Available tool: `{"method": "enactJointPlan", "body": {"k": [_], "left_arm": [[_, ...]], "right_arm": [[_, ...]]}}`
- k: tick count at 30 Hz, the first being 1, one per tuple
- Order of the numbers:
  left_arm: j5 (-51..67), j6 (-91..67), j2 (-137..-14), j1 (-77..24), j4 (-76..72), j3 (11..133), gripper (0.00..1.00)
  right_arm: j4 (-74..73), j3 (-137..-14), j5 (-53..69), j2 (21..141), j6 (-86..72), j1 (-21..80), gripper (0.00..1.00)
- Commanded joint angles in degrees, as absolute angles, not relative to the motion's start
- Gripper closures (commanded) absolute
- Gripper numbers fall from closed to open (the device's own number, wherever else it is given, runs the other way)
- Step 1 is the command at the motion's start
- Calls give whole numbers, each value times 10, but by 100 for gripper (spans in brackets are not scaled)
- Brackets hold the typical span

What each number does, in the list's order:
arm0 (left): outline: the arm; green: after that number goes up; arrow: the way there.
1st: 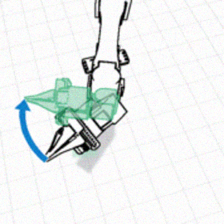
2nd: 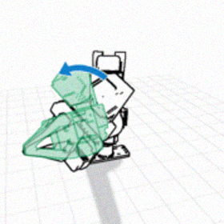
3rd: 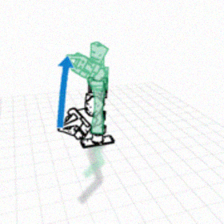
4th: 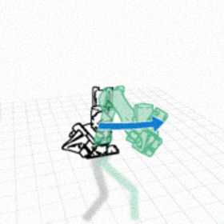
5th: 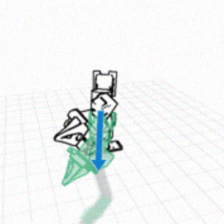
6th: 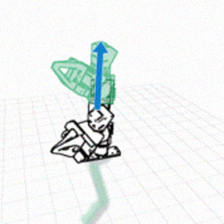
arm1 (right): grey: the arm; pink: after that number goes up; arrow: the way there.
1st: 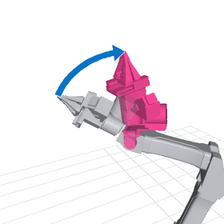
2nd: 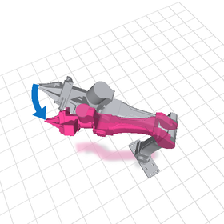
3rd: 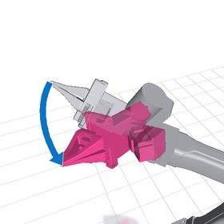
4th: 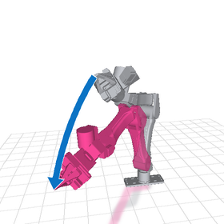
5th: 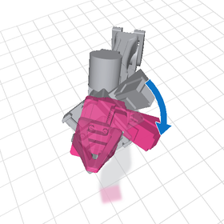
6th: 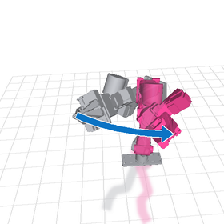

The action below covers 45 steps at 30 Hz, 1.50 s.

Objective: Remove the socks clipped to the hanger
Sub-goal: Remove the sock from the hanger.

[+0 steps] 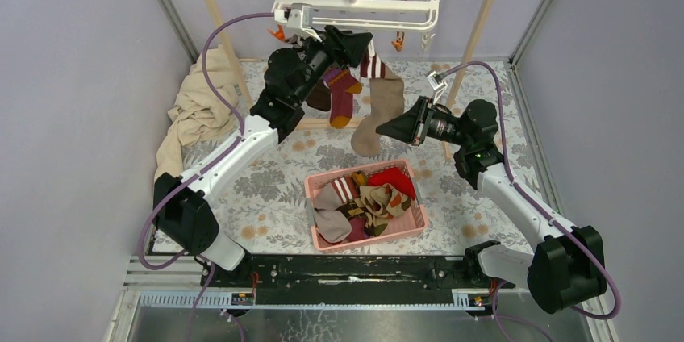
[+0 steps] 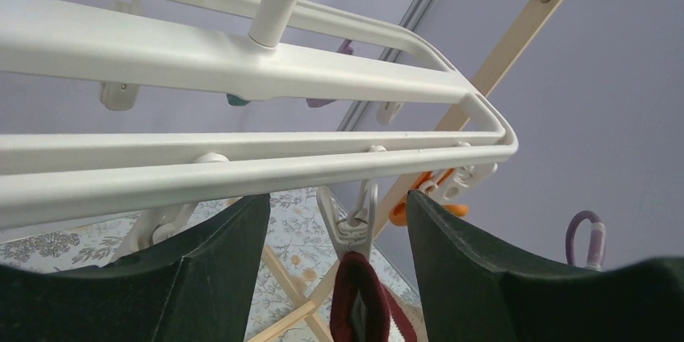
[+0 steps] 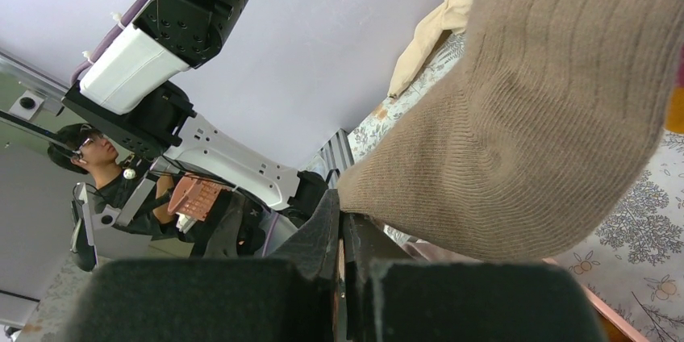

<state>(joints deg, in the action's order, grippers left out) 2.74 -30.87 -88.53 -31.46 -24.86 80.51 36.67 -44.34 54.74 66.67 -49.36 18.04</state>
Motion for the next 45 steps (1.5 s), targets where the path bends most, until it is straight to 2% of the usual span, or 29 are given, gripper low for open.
{"method": "enactJointPlan", "body": {"k": [1, 27, 33, 39, 45], "left_arm": [[27, -296, -888, -314, -280, 813, 31], [24, -273, -944, -336, -194, 901, 29], [22, -273, -943, -336, -194, 899, 46], [23, -270, -942, -335, -188, 905, 50], [30, -264, -950, -335, -167, 926, 63]], "right_arm": [[396, -445, 561, 656, -496, 178, 100], [373, -447, 567, 647, -478, 178, 100], [373, -446, 570, 649, -475, 178, 100], [374, -443, 570, 650, -475, 178, 100], [379, -434, 571, 652, -476, 178, 100]]}}
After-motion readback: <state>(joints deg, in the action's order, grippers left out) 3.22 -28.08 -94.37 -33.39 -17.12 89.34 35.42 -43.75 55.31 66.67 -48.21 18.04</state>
